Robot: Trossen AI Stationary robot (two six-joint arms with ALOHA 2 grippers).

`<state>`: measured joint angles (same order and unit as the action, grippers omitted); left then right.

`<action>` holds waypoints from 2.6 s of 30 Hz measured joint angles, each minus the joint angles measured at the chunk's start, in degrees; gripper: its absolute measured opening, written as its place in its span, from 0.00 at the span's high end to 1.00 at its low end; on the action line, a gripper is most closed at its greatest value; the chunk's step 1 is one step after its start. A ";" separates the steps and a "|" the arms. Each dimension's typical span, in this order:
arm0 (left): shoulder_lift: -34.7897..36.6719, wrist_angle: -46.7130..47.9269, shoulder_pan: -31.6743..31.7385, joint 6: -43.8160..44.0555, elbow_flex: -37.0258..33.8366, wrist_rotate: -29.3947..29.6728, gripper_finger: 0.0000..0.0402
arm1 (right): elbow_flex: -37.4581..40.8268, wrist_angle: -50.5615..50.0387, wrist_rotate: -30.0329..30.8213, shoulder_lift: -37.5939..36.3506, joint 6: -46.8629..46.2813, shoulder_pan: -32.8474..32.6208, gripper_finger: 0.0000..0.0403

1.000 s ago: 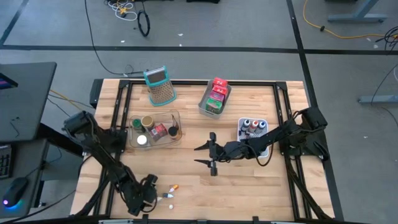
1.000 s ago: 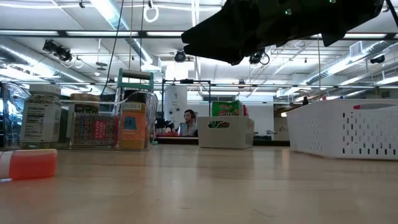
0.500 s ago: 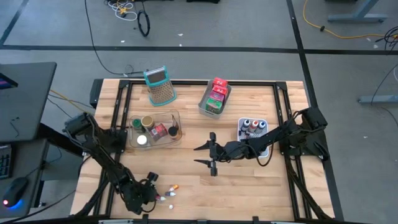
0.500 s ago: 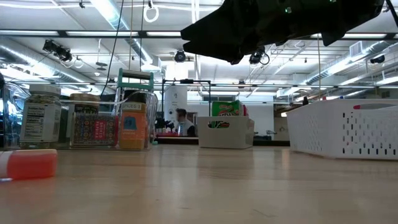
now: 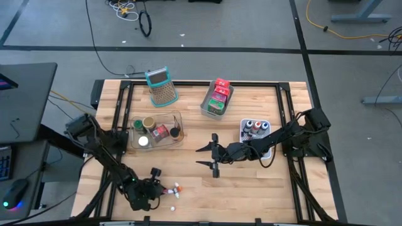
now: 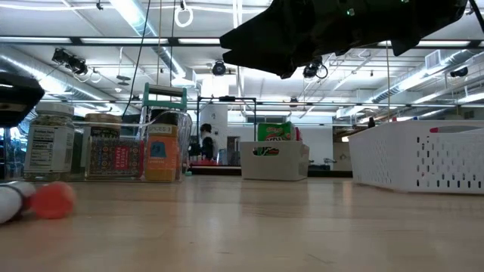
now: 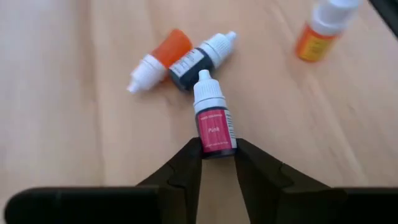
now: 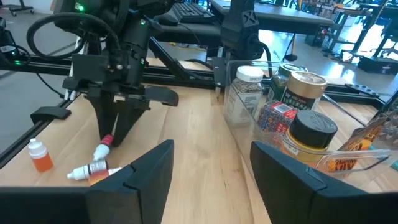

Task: Pick & Place Kitchen Items
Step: Put the pink food coloring bottle into the white bin

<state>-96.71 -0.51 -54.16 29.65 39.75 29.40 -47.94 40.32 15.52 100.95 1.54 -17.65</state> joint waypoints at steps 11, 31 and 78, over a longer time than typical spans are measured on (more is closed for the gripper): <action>0.00 -0.38 5.81 -17.68 3.44 10.92 0.77 | 0.00 -0.26 -0.02 0.00 -2.61 0.00 0.44; 0.07 -0.29 21.87 -48.56 13.51 13.37 0.77 | 0.00 -10.75 -5.54 0.22 -13.44 -2.48 0.44; 0.13 -6.18 25.39 -44.60 13.57 11.27 0.76 | 0.00 -9.45 4.86 0.26 -5.51 -4.28 0.74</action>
<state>-96.57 -6.69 -28.77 -14.95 53.32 40.66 -47.94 30.87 20.38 101.21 -3.97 -21.93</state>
